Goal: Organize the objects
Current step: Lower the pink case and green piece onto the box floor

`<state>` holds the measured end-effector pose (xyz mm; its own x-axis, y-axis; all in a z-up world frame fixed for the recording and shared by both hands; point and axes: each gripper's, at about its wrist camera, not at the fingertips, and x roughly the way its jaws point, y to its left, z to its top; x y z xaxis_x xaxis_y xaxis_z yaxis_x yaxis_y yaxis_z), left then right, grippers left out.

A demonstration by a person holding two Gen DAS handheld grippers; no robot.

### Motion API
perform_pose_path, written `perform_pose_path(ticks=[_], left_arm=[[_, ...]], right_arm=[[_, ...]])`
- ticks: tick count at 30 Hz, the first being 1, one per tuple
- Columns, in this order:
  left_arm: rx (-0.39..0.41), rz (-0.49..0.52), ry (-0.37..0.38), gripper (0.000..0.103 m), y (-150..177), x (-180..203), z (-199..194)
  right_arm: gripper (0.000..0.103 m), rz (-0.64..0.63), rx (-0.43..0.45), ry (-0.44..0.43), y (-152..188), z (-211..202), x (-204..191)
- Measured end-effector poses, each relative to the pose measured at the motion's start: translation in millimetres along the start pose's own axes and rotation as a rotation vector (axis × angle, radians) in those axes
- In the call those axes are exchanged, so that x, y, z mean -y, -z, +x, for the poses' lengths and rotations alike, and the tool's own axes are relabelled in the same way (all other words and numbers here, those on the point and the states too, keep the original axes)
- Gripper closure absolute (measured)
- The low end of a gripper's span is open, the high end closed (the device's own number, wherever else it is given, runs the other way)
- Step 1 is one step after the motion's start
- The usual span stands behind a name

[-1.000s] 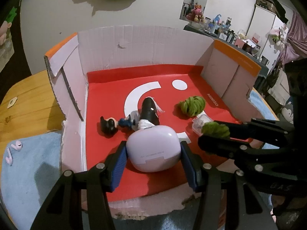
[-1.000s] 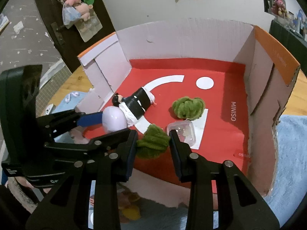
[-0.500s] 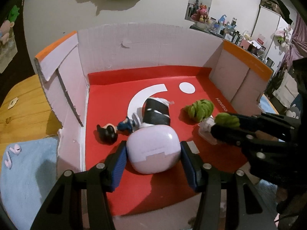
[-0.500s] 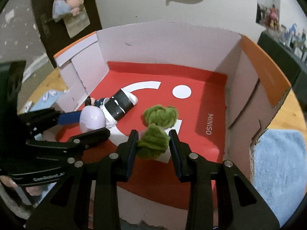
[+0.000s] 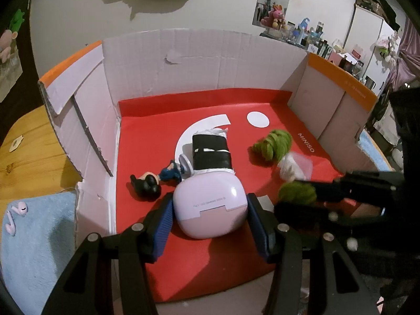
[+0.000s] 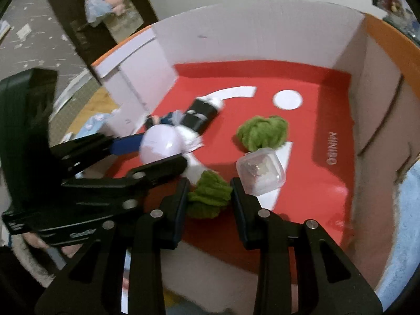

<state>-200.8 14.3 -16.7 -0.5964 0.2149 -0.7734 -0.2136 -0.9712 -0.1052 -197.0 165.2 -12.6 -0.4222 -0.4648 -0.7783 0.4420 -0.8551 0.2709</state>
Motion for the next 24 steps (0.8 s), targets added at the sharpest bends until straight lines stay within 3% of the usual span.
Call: perform_pose_path(ticks=[3, 8, 24], left_arm=[[-0.002, 0.002, -0.003, 0.047, 0.3, 0.3, 0.4], [0.000, 0.005, -0.011, 0.047, 1.0, 2.7, 0.8], [0.001, 0.002, -0.011, 0.047, 2.8, 4.2, 0.0]], right_arm=[[0.073, -0.023, 0.027, 0.105, -1.6, -2.9, 0.9], [0.073, -0.046, 0.044, 0.167, -2.6, -2.3, 0.6], [0.072, -0.050, 0.050, 0.194, -1.5, -2.7, -0.6]])
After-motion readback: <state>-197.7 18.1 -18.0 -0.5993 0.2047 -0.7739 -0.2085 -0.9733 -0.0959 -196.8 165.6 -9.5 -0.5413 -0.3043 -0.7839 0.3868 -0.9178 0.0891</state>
